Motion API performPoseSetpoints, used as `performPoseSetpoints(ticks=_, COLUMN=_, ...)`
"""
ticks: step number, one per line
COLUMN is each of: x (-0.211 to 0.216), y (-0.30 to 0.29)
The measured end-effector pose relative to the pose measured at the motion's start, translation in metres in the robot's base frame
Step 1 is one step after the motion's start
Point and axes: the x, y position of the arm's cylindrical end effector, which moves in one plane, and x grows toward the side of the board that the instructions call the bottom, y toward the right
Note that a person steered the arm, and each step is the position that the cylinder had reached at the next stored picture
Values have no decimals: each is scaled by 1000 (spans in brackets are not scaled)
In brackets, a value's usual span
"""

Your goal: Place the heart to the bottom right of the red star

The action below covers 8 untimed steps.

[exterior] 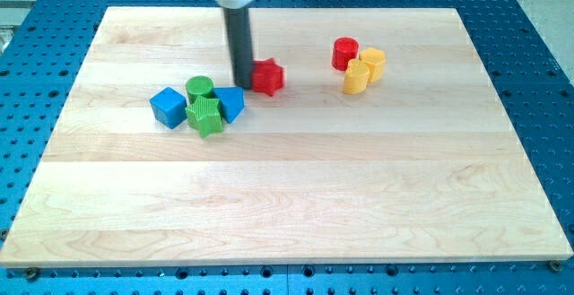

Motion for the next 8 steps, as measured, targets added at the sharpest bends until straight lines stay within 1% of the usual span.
performPoseSetpoints(ticks=1, x=0, y=37)
performPoseSetpoints(ticks=3, x=48, y=45)
performPoseSetpoints(ticks=5, x=18, y=64)
performPoseSetpoints(ticks=6, x=15, y=57)
performPoseSetpoints(ticks=7, x=-3, y=67)
performPoseSetpoints(ticks=8, x=-5, y=98)
